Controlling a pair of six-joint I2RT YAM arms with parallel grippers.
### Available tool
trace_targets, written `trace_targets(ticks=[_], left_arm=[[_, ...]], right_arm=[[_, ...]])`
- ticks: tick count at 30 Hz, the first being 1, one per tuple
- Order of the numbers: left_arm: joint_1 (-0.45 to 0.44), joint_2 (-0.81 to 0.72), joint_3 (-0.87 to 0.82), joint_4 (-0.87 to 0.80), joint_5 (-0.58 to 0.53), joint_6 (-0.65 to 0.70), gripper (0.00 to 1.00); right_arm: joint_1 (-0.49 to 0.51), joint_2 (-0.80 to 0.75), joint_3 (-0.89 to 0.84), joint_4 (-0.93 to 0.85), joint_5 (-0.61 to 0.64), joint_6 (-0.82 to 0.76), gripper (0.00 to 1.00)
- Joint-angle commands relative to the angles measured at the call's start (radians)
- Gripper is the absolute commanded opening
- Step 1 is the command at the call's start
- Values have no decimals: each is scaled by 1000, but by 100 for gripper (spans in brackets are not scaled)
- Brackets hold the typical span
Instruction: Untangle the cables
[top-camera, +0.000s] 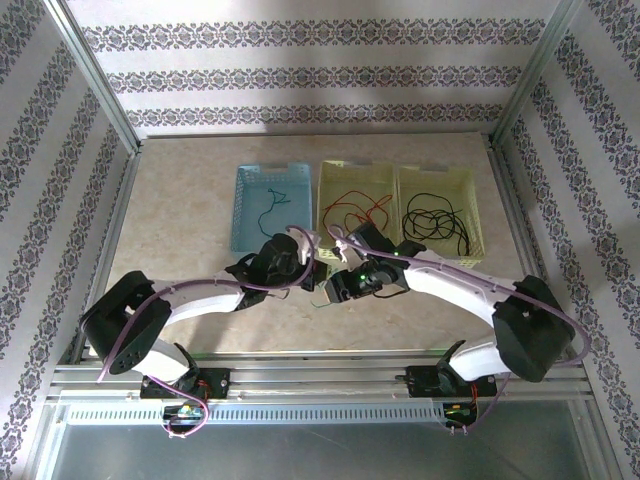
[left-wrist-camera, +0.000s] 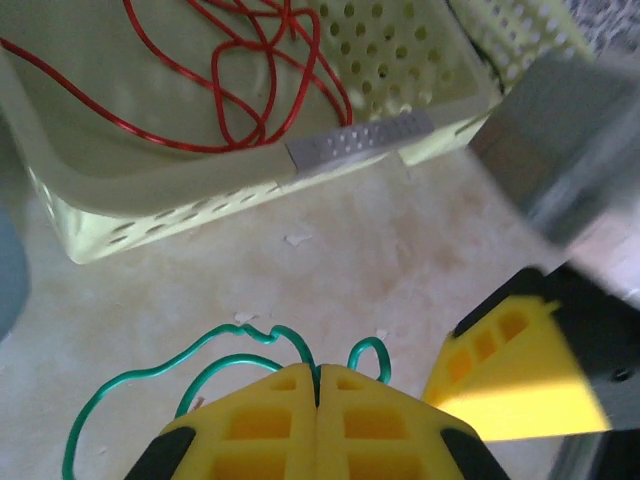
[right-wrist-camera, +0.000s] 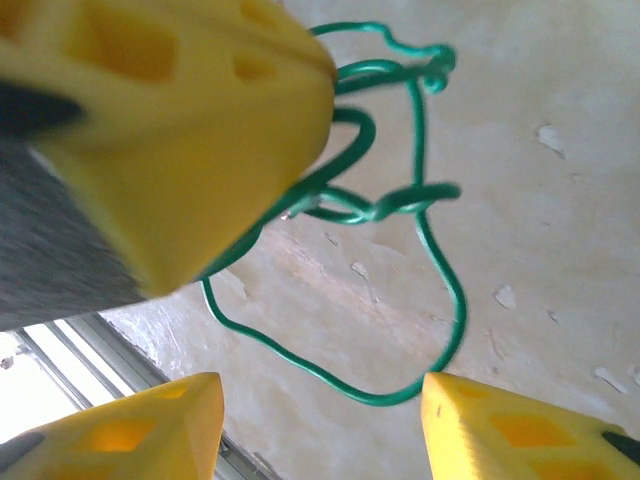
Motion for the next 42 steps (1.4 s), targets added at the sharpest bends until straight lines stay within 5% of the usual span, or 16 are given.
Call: trace_targets(ticks=[1,15,28,39,42], left_arm=[[16,-32,-11,121,90,-81,0],[17,-130,-18,46,119,-64,0],[17,-126,3,-43,57,-26,0],[16,-134,11,-47,56,-19,0],[16,-141,10,-55,46,-18,0]], right_arm=[[-11,18,30,58,-73,-31,54],[-151,-67,-76,145,-57,57,45],[-203,-373,-138,125,-14,47,46],[-126,-225,-136,116,-43,2,47],[-105,-185,-135,122,-30,5,31]])
